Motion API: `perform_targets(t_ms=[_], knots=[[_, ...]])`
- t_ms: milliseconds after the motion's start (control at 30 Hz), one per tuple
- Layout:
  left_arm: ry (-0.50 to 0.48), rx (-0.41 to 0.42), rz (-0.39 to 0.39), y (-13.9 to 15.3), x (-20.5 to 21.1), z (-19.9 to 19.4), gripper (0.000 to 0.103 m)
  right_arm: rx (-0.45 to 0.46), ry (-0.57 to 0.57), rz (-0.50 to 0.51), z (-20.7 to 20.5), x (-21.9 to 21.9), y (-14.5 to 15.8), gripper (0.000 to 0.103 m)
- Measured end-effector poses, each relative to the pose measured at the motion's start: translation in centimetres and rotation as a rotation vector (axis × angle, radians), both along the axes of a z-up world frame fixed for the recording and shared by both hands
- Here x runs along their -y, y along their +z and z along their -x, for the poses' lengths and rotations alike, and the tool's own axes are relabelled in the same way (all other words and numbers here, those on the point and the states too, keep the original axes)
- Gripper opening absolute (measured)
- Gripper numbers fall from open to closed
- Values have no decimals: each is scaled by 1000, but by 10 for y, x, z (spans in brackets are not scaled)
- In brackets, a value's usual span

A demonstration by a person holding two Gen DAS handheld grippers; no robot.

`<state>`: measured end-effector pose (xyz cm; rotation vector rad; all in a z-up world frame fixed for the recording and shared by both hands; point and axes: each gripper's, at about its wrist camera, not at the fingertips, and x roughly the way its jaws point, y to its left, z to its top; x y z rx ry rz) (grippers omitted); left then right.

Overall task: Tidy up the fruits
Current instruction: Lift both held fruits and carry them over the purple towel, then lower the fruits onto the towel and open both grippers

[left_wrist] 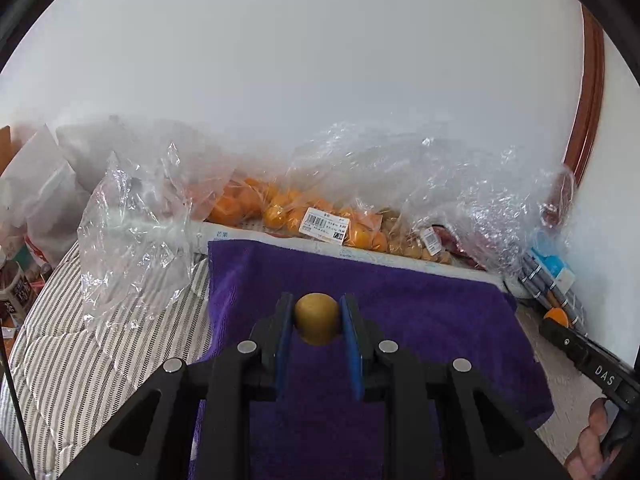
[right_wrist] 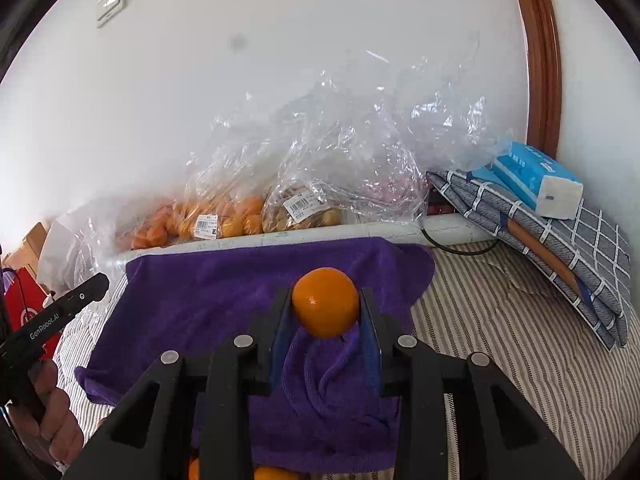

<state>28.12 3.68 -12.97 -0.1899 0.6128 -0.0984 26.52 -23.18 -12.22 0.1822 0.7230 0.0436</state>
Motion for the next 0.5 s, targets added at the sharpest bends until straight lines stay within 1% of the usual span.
perform_targets(t_ms=[200,267,300,400,500], knots=[[-8,-12,-35,-13,4,-2,23,-32,-6,-20,-9,8,-14,32],[-24,-33,-54,-17,7,-5,23,-34,0,-34,-11,8,-18,32],[-32,-57,-72,-20,9,-8,23,-40,5,-27,-12,7,-20,32],[-52,-93,-72,-26,11,-11,23,-69,2,1,-16,4,-29,32],[-73,-107,-76,-28,13,-12,23,-82,11,9,-18,1,-35,32]])
